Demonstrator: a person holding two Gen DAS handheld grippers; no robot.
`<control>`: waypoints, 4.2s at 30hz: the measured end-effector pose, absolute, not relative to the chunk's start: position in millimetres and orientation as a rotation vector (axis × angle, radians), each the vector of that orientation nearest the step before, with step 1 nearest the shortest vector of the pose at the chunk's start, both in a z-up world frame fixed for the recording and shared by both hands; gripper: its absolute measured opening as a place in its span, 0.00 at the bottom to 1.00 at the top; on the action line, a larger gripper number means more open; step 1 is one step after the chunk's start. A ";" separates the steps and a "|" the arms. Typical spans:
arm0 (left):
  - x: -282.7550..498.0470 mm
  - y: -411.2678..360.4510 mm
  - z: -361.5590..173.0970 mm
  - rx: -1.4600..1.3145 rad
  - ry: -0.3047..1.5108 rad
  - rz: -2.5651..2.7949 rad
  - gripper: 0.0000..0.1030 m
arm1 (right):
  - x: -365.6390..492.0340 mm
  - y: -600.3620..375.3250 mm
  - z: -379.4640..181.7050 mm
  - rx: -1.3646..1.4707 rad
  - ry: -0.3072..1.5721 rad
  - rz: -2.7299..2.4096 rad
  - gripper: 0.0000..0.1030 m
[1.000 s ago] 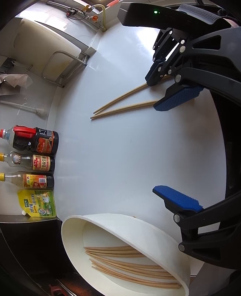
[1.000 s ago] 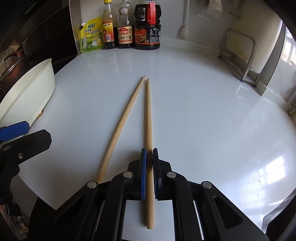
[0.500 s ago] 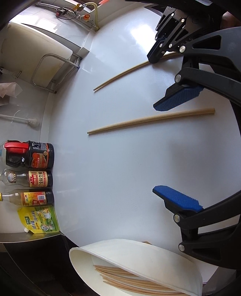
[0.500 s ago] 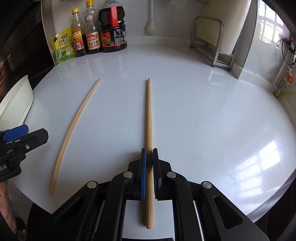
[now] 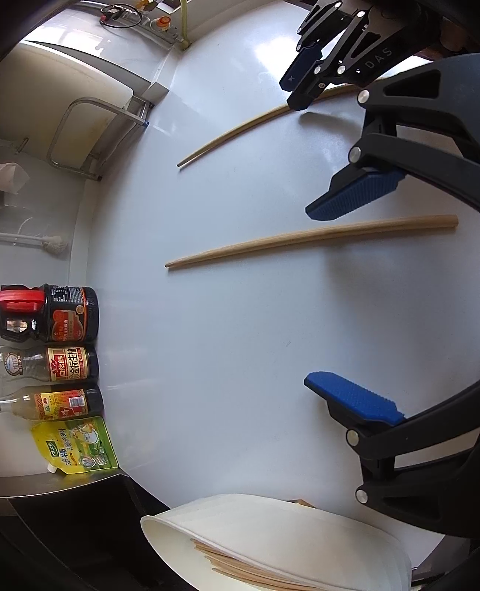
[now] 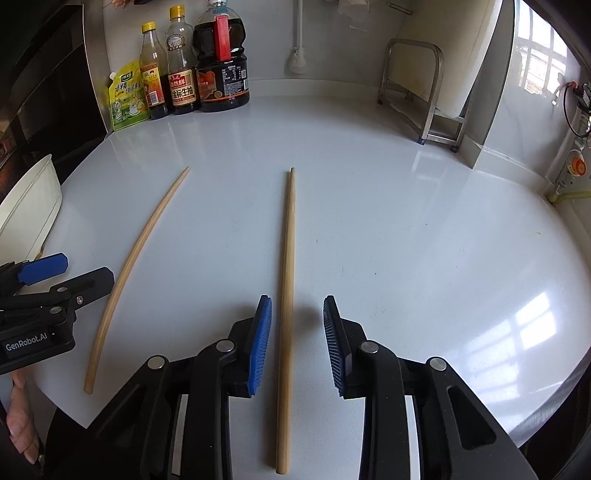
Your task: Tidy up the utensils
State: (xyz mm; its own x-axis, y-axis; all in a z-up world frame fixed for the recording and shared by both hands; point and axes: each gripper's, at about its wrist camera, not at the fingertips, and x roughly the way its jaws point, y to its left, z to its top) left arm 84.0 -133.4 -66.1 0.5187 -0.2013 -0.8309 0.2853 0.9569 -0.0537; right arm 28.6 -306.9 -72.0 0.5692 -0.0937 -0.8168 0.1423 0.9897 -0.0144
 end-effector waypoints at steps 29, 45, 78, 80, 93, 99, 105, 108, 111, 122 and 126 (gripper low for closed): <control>67.9 -149.8 -69.5 0.100 1.013 -0.382 0.07 | 24.4 -303.0 -72.8 0.094 0.928 -0.054 0.06; 54.9 -59.6 9.0 -0.050 0.880 -0.364 0.07 | 27.9 -239.6 -18.4 0.234 0.809 0.069 0.06; 115.5 135.1 108.0 -0.143 0.609 -0.112 0.07 | 132.0 -37.2 35.7 0.139 0.811 0.433 0.06; 124.1 145.7 101.4 -0.148 0.617 -0.084 0.07 | 138.5 -24.0 30.4 0.129 0.830 0.449 0.06; 130.3 179.5 64.6 -0.117 0.669 0.005 0.09 | 158.6 23.3 2.0 0.083 0.925 0.476 0.06; 124.4 181.9 40.7 -0.120 0.769 0.002 0.10 | 158.5 29.1 -3.8 0.071 0.945 0.469 0.06; 133.1 177.1 13.5 -0.100 0.899 0.018 0.11 | 160.3 33.7 -8.9 0.055 0.969 0.461 0.06; 125.4 179.7 14.2 -0.100 0.897 0.039 0.46 | 158.8 30.7 -9.3 0.059 0.972 0.458 0.10; 109.8 183.7 24.5 -0.101 0.823 0.065 0.83 | 154.5 26.1 -5.2 0.067 0.959 0.455 0.13; 88.0 196.4 26.0 -0.163 0.842 0.079 0.83 | 133.9 11.2 5.8 0.098 0.926 0.457 0.22; 80.8 193.5 24.0 -0.152 0.844 0.091 0.83 | 125.0 6.5 8.7 0.101 0.913 0.450 0.22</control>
State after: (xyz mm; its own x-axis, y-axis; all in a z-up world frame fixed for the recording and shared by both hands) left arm 80.8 193.5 24.0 0.6616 0.0196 -0.7496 -0.1400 0.9853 -0.0979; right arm 125.0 6.5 8.7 0.5260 0.4175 -0.7410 -0.3333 0.9027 0.2720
